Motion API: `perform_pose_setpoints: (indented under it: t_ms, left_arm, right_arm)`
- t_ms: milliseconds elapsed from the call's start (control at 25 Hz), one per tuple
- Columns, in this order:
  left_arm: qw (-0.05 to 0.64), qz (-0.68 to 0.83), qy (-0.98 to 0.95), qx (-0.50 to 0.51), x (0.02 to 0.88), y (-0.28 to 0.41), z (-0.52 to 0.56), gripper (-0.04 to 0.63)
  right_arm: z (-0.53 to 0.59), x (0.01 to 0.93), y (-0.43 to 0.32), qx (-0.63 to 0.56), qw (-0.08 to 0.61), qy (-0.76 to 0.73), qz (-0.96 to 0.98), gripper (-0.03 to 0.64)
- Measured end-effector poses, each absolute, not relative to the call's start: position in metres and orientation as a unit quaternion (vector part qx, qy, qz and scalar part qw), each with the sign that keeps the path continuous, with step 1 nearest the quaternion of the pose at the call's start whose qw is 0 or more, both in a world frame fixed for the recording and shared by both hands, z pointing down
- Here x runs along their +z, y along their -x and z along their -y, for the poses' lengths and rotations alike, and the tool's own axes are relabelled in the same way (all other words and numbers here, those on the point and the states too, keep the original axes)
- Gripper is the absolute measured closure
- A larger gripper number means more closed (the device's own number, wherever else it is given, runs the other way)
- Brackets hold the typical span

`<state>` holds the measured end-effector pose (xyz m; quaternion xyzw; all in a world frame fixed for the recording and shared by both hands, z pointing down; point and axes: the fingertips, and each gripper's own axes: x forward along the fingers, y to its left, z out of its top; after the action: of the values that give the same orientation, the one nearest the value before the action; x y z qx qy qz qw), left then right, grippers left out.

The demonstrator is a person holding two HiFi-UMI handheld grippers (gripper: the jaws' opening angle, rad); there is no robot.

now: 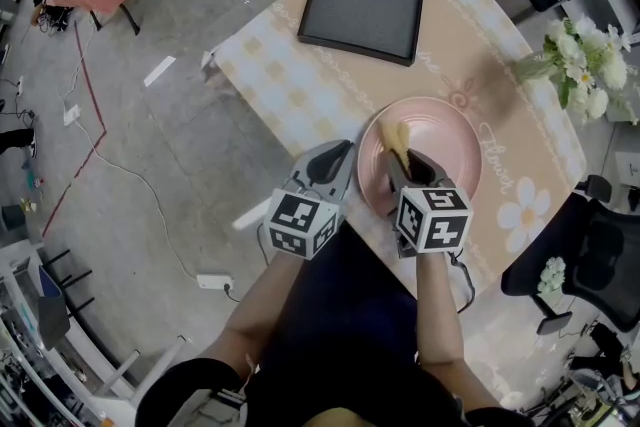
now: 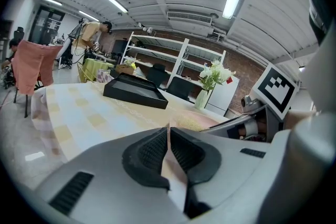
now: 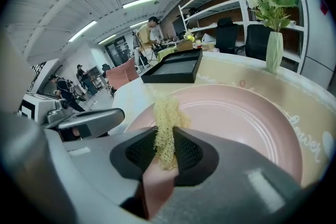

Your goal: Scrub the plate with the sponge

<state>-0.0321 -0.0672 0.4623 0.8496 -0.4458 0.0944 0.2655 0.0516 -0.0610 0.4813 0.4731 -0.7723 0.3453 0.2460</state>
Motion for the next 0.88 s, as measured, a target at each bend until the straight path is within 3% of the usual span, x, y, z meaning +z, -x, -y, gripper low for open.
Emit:
perform_pose_setpoints:
  t_ms: [880]
  left_arm:
    - [0.265, 0.442, -0.851, 0.098, 0.463, 0.030, 0.067, 0.571]
  right_arm:
    - [0.069, 0.482, -0.100, 0.343, 0.256, -0.517, 0.741, 0.534]
